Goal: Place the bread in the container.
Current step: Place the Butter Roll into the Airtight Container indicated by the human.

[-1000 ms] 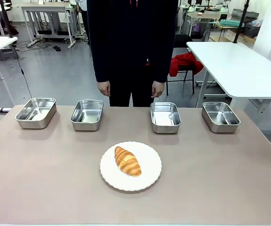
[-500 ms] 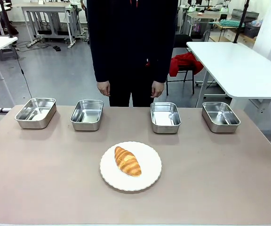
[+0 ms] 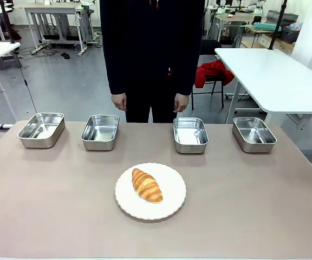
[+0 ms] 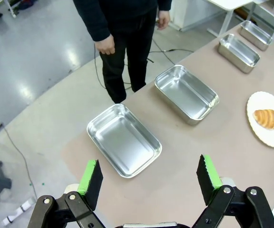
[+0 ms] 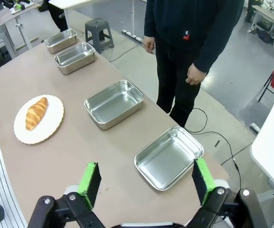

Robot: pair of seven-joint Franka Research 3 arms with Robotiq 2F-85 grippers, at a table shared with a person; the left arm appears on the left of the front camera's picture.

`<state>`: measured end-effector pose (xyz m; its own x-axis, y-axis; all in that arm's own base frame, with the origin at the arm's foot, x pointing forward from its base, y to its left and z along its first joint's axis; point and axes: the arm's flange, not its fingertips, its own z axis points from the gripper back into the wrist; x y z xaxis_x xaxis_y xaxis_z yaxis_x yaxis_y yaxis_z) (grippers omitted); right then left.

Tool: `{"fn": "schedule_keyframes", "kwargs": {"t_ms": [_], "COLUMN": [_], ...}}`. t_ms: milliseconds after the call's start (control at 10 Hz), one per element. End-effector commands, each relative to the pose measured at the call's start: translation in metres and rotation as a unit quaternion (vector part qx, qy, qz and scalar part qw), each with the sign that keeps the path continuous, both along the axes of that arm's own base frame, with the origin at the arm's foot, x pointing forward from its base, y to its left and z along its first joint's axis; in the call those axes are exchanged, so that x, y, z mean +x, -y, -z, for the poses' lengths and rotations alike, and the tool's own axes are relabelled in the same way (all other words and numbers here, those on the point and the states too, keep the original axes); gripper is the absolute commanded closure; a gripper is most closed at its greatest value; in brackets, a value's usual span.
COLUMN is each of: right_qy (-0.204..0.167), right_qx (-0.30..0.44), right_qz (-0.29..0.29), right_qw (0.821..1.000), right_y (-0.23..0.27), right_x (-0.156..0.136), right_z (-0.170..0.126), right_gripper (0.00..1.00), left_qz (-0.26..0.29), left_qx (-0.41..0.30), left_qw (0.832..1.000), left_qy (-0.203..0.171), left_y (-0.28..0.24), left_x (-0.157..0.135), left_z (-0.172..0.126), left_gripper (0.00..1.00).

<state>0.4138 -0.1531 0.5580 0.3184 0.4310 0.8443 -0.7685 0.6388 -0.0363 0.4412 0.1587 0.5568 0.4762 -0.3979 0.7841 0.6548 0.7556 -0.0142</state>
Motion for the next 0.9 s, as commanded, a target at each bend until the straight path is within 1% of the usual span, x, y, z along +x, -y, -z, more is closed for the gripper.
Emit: {"fn": "schedule_keyframes", "kwargs": {"t_ms": [0, 800], "right_qy": [0.002, 0.002], "right_qx": [0.0, 0.0], "right_qz": [-0.002, -0.002], "right_qw": [1.0, 1.0], "right_y": [-0.0013, -0.0013], "right_x": [0.0, 0.0], "right_z": [-0.0011, -0.0011], "right_gripper": [0.0, 0.0], "left_qz": [0.005, 0.005], "left_qx": [0.002, 0.002], "left_qw": [1.0, 1.0], "left_qy": [0.003, 0.003], "left_y": [0.0003, 0.0003], "left_x": [0.0, 0.0], "left_z": [0.0004, 0.0004], "left_gripper": [0.0, 0.0]}}
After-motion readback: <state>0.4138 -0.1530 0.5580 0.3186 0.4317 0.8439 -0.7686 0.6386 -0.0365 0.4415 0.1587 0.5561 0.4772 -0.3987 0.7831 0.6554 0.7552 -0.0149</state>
